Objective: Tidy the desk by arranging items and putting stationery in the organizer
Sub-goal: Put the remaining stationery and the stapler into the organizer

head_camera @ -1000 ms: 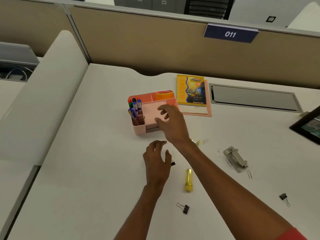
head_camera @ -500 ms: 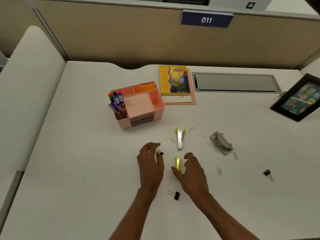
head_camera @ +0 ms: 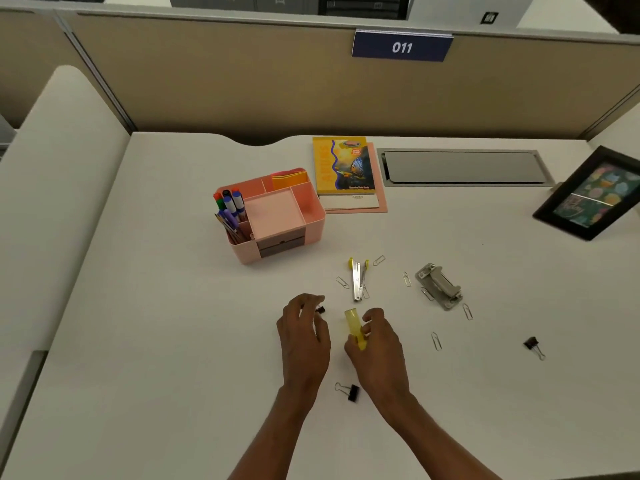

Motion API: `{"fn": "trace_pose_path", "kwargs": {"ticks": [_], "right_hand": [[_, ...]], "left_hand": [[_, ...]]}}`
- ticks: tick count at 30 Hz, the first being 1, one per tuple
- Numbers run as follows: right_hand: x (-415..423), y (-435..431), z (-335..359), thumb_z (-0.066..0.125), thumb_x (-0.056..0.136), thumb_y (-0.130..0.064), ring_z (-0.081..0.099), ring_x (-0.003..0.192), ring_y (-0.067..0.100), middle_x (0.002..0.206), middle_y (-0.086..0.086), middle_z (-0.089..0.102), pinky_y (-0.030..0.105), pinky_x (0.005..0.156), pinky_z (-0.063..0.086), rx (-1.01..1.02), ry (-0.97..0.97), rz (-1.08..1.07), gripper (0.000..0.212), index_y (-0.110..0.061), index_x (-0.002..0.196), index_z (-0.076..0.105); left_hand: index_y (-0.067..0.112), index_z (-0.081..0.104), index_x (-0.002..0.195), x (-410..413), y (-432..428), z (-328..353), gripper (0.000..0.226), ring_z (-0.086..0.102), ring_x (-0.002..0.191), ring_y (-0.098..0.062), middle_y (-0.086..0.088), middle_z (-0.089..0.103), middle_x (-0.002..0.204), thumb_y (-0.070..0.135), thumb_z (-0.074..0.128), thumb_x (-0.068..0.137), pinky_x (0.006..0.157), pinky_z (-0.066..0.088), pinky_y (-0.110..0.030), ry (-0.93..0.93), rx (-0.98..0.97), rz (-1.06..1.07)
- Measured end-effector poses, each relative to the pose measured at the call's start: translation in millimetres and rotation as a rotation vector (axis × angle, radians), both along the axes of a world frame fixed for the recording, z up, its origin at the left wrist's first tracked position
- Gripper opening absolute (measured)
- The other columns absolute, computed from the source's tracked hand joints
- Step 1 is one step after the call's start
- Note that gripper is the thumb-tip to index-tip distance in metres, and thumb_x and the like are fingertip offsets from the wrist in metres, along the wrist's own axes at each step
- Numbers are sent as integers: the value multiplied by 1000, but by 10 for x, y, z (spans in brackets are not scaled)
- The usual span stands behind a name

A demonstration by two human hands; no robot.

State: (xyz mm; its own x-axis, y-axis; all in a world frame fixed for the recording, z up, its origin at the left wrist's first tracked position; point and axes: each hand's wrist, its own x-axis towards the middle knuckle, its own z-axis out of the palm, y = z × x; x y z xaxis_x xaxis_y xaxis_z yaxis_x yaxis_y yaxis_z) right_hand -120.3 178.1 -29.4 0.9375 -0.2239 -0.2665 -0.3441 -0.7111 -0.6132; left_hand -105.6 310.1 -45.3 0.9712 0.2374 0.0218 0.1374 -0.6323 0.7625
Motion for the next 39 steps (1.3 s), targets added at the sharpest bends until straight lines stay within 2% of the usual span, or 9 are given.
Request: {"fn": "trace_pose_path", "kwargs": {"ticks": [5, 8, 11, 16, 19, 21, 26, 29, 39], "right_hand": [[196, 142, 260, 70, 92, -23, 61, 89, 11, 100, -9, 61, 26, 79, 57, 139, -298, 25, 23, -24, 113, 62], [405, 309, 521, 68, 93, -18, 59, 98, 8, 111, -7, 58, 23, 84, 54, 186, -472, 124, 25, -19, 118, 66], [688, 569, 794, 72, 90, -23, 60, 91, 12, 107, -6, 62, 18, 79, 53, 251, -531, 168, 25, -20, 114, 64], [1245, 1062, 1057, 69, 93, -21, 55, 105, 5, 120, 3, 60, 8, 90, 48, 204, -658, 310, 30, -17, 122, 65], [1500, 1268, 1100, 63, 97, -21, 58, 110, 11, 125, 4, 56, 19, 93, 51, 118, -688, 383, 32, -19, 128, 63], [1622, 1349, 1080, 64, 96, -18, 60, 111, 15, 127, 4, 58, 25, 93, 54, 102, -694, 403, 33, -18, 129, 62], [1814, 1451, 967, 68, 93, -15, 58, 105, 10, 123, 0, 61, 20, 89, 52, 132, -620, 435, 29, -19, 121, 60], [1869, 1518, 893, 67, 93, -12, 58, 104, 11, 122, 1, 60, 25, 89, 55, 132, -559, 530, 26, -18, 118, 62], [1992, 1537, 857, 63, 96, -16, 60, 109, 17, 125, 4, 64, 21, 94, 47, 114, -327, 662, 27, -13, 122, 69]], "left_hand": [[30, 58, 123, 44, 75, -41, 40, 47, 123, -8, 10, 54, 129, 4, 55, 93, 105, 41, -31, -3, 14, 62], [30, 57, 123, 67, 113, -31, 39, 46, 124, -9, 10, 53, 131, 5, 55, 93, 105, 35, -22, 18, 13, 83], [32, 56, 122, 90, 155, 0, 39, 47, 123, -10, 11, 54, 131, 6, 56, 93, 102, 27, -13, 40, 14, 103], [36, 48, 123, 138, 210, 76, 45, 49, 121, -10, 8, 56, 131, 6, 62, 92, 100, 36, -22, -4, 5, 142], [35, 51, 122, 153, 261, 93, 44, 49, 121, -10, 8, 55, 132, 6, 63, 91, 100, 37, -22, -9, -3, 165], [35, 54, 121, 167, 300, 90, 40, 48, 121, -8, 11, 53, 131, 7, 60, 92, 103, 40, -24, -6, -3, 160], [34, 59, 126, 296, 399, 148, 39, 51, 121, -10, 10, 54, 134, 11, 59, 94, 100, 39, -19, -22, -50, 190], [26, 62, 128, 448, 486, 228, 40, 57, 115, -12, 5, 58, 131, 7, 61, 93, 95, 43, -19, -88, -74, 198], [16, 62, 131, 847, 746, 325, 38, 62, 117, -18, -1, 64, 130, 10, 63, 93, 99, 54, -39, -143, -147, 302]]}}
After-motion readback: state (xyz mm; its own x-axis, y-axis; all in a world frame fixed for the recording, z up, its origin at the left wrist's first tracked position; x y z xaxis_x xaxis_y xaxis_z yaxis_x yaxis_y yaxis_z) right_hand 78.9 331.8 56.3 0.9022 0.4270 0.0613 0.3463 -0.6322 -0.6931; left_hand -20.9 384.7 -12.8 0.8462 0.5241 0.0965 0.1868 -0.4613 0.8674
